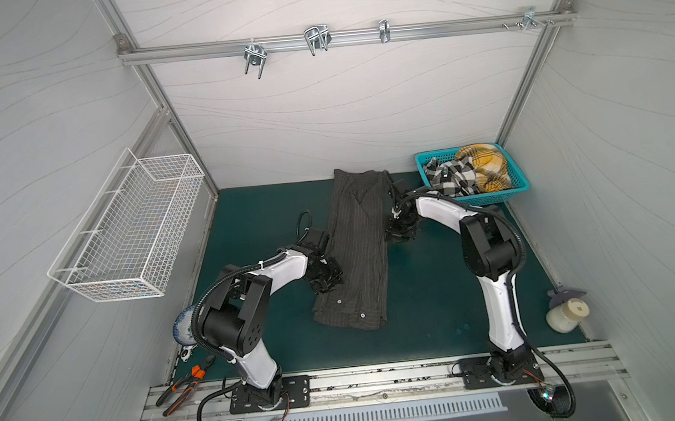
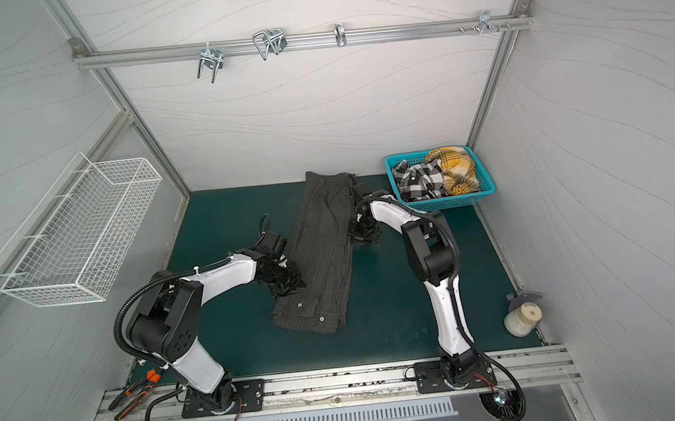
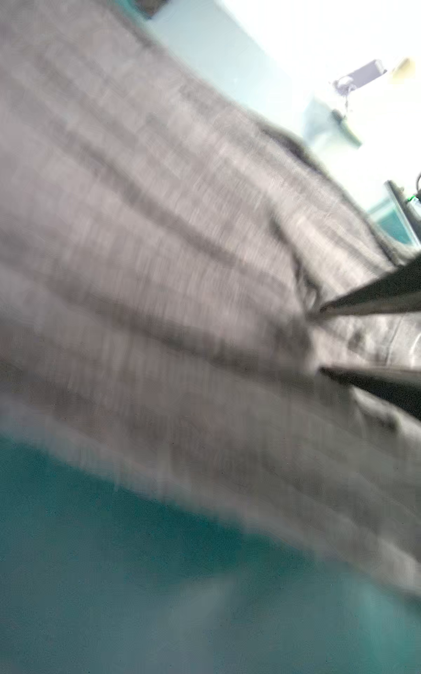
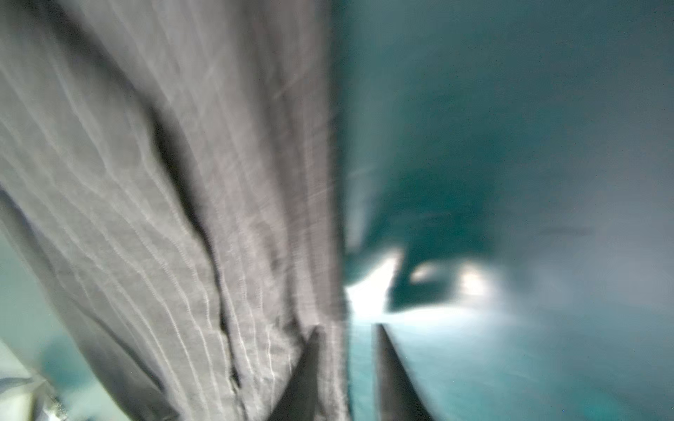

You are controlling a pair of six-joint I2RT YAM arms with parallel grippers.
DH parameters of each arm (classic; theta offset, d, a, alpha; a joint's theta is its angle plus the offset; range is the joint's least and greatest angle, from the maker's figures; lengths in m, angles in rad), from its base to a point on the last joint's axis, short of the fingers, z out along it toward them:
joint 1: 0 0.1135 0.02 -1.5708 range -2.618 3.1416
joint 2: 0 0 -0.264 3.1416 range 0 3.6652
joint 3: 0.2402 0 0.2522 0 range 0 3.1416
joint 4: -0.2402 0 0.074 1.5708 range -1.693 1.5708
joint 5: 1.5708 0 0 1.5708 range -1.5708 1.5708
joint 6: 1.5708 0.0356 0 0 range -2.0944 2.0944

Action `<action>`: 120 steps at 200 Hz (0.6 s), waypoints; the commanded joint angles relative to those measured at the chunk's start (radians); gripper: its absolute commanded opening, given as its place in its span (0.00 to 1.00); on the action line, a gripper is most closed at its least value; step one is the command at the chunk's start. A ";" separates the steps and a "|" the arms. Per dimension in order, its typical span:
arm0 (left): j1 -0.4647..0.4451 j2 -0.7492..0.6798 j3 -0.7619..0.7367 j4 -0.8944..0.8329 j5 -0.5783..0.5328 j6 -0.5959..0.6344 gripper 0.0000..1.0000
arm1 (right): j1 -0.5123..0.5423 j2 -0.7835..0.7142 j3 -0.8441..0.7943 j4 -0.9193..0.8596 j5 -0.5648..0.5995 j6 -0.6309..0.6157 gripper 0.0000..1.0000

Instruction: Fold and stack the long sleeve shirts

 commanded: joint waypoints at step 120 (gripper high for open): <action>0.137 -0.178 -0.222 0.017 0.087 0.082 0.11 | 0.402 -0.507 -0.510 0.088 -0.046 0.306 0.45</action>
